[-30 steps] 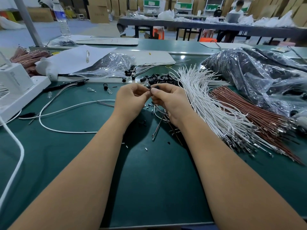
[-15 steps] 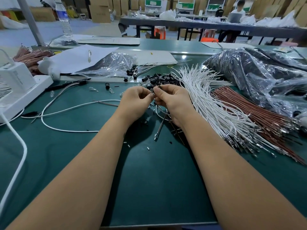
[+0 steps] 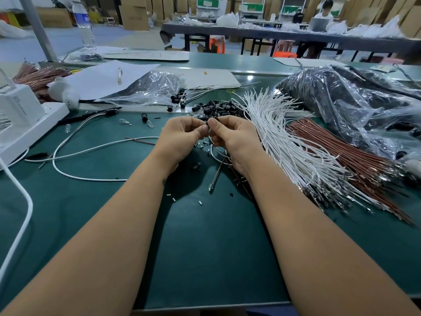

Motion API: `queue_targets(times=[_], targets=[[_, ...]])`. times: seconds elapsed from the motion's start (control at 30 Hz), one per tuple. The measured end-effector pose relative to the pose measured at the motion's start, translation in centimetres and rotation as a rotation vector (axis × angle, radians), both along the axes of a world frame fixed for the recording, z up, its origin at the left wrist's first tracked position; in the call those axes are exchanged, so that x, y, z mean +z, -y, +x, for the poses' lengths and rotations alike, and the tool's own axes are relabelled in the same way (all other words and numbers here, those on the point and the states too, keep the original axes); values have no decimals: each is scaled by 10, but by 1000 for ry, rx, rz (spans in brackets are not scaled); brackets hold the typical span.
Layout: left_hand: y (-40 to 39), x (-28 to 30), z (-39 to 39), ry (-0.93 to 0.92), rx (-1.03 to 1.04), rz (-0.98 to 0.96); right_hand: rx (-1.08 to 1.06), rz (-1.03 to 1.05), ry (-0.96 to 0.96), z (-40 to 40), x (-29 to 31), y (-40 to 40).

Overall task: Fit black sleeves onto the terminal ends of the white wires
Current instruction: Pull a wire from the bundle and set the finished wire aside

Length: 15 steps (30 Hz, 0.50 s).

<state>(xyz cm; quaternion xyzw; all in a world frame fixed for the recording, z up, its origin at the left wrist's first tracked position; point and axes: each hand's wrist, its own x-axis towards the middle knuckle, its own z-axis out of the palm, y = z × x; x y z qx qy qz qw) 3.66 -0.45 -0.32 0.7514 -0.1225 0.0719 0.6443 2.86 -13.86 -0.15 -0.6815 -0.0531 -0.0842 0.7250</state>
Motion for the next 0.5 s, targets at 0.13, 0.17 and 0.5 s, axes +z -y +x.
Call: queue_targets(times=[0.13, 0.17, 0.5], targets=[[-2, 0, 0, -1, 53, -1, -46, 19, 8, 0, -2, 0], [-3, 0, 0, 5, 77, 3, -58, 32, 7, 0, -2, 0], [-2, 2, -3, 40, 71, 114, -17, 57, 1, 1, -3, 1]])
